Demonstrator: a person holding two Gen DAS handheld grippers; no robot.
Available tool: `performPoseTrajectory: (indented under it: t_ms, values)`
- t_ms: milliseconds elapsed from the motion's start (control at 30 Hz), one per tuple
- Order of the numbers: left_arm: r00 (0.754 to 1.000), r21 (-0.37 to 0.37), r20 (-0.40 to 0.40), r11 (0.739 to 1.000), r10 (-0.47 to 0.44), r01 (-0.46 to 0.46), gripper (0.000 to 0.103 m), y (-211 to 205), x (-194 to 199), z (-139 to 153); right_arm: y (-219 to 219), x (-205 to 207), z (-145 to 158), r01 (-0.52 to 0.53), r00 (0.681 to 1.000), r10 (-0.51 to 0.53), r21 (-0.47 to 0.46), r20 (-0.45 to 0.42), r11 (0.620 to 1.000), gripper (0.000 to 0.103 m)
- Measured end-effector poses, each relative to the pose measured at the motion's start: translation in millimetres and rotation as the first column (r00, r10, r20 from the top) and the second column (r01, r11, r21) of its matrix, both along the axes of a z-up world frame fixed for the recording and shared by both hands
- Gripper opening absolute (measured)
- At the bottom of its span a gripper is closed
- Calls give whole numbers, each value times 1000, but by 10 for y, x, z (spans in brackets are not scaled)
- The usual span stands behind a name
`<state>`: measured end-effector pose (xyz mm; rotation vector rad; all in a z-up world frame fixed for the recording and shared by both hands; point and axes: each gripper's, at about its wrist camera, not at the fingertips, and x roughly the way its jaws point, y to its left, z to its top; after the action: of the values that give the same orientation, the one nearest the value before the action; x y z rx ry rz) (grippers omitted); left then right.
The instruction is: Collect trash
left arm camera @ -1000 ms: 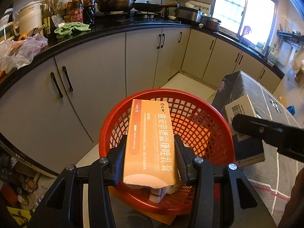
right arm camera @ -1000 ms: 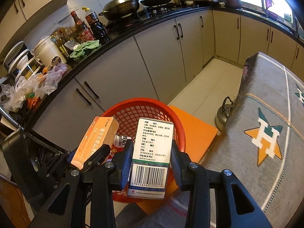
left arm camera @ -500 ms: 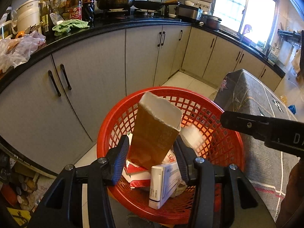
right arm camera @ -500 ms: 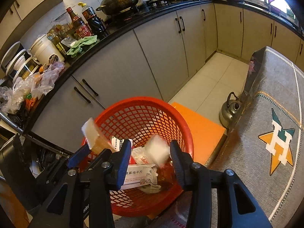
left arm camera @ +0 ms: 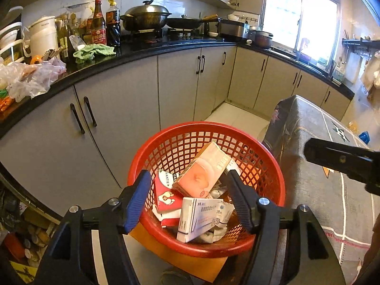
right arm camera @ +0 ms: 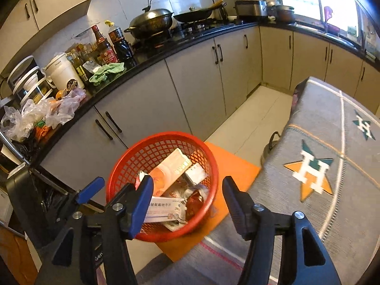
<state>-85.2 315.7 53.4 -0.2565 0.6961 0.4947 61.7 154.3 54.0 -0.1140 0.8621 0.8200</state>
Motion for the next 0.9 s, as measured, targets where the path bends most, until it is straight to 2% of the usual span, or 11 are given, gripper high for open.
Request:
performPoseTrajectory:
  t_ms: [167, 267, 333, 400, 500, 633, 767, 900]
  values:
    - [1000, 21, 1, 1000, 18, -18, 69, -64, -85, 39, -202, -100, 38, 16, 999, -16, -1, 28, 1000, 71]
    - [999, 44, 6, 999, 32, -33, 78, -118, -148, 60, -299, -146, 27, 30, 999, -30, -10, 41, 999, 72]
    - [999, 64, 20, 997, 42, -43, 87, -160, -204, 83, -366, -197, 8, 37, 998, -36, -20, 52, 999, 74]
    - [998, 93, 22, 994, 54, -56, 92, -220, -248, 99, -425, -236, -4, 41, 997, -40, -28, 66, 999, 78]
    - [997, 121, 26, 990, 74, -77, 93, -290, -302, 129, -549, -311, -13, 66, 994, -62, -37, 93, 997, 79]
    - [993, 233, 46, 966, 106, -113, 102, -518, -452, 201, -783, -478, -2, 102, 983, -94, -46, 156, 994, 83]
    - [993, 286, 70, 951, 98, -115, 103, -747, -587, 260, -1102, -671, 34, 151, 964, -138, -43, 227, 988, 88]
    - [998, 358, 56, 932, 41, -58, 103, -1091, -708, 241, -1446, -913, 37, 209, 936, -186, -44, 299, 977, 94]
